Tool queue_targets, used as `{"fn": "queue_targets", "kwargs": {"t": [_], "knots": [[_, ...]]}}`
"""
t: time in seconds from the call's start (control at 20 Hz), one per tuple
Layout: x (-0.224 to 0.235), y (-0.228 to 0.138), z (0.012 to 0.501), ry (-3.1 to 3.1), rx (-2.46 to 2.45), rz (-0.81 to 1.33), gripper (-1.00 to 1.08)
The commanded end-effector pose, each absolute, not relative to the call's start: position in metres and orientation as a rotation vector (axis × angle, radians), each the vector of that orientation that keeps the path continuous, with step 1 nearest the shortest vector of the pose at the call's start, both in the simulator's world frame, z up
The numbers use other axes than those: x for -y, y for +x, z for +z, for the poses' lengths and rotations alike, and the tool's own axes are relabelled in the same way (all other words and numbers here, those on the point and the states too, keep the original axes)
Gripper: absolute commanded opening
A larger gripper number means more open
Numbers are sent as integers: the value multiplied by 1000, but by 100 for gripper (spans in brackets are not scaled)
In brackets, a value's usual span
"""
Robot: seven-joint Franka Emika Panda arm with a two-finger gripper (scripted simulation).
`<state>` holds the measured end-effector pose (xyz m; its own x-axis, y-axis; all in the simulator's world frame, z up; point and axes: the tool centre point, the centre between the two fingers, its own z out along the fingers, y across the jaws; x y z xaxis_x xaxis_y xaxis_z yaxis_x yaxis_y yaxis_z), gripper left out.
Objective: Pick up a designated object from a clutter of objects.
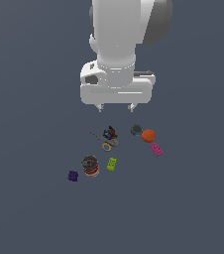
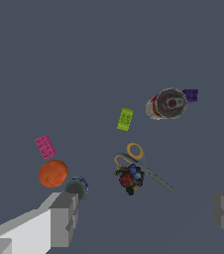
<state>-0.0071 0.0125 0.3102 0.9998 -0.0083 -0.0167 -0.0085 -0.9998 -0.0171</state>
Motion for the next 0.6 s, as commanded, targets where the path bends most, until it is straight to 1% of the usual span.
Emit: {"fn": "queue_targets", "kwargs": {"t": [0.0,0.55], "knots": [[-12,-7,310,-3124,-13,26,100],[-9,-5,318,-3139,26,-18,100]]}}
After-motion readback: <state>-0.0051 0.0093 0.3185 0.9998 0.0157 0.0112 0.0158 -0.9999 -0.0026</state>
